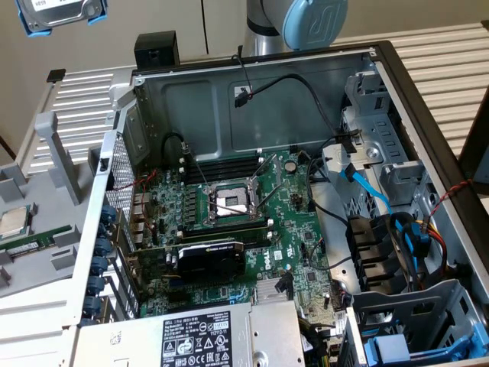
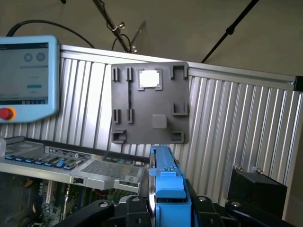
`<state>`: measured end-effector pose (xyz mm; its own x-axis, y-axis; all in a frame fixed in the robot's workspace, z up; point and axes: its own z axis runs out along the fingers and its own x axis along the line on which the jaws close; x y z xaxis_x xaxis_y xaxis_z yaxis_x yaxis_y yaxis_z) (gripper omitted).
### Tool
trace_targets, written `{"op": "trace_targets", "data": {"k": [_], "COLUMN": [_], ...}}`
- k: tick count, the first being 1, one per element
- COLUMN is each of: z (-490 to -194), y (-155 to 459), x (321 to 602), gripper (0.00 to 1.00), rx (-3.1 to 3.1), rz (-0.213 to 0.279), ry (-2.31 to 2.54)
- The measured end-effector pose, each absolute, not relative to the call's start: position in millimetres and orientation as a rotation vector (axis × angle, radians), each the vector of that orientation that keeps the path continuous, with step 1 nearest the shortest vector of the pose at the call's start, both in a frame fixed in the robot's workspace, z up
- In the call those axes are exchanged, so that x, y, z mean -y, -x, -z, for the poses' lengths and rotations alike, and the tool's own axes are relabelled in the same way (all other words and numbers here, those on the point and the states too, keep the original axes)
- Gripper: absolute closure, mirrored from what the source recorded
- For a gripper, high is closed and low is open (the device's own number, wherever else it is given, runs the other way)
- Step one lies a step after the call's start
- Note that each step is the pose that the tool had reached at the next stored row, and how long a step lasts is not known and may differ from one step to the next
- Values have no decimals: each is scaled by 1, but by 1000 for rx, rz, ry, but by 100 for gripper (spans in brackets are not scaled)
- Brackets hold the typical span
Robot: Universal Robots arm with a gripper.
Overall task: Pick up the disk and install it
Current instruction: 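Pick up the disk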
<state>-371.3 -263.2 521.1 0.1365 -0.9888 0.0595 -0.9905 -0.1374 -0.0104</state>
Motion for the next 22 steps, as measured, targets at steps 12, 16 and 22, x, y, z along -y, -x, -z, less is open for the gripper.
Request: {"op": "trace_targets", "data": {"k": [12, 16, 22], "z": [-521, -521, -521], "y": [369, 356, 341], "x": [263, 263, 264], "gripper": [63, 63, 63], "rx": [2042, 2042, 2042], "rz": [-80, -80, -79], "ry": [-2345, -2344, -2344]}}
